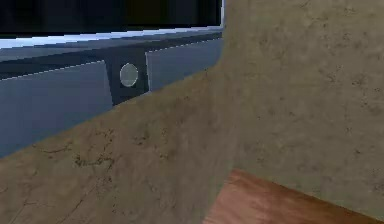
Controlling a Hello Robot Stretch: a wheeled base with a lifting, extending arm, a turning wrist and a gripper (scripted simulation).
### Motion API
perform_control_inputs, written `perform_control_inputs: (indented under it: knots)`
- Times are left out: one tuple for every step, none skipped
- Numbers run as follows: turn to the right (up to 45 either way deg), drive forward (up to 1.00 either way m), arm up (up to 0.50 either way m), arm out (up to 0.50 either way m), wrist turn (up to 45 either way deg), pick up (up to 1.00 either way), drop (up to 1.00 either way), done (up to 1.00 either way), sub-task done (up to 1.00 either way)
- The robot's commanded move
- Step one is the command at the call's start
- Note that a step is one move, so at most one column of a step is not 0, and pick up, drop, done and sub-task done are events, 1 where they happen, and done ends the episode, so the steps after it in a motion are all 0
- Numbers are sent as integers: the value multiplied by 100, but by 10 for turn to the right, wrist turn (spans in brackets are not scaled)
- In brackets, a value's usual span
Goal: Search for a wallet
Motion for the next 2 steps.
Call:
perform_control_inputs:
  knots:
    - [450,0,0,0,0,0,0,0,0]
    - [450,0,0,0,0,0,0,0,0]
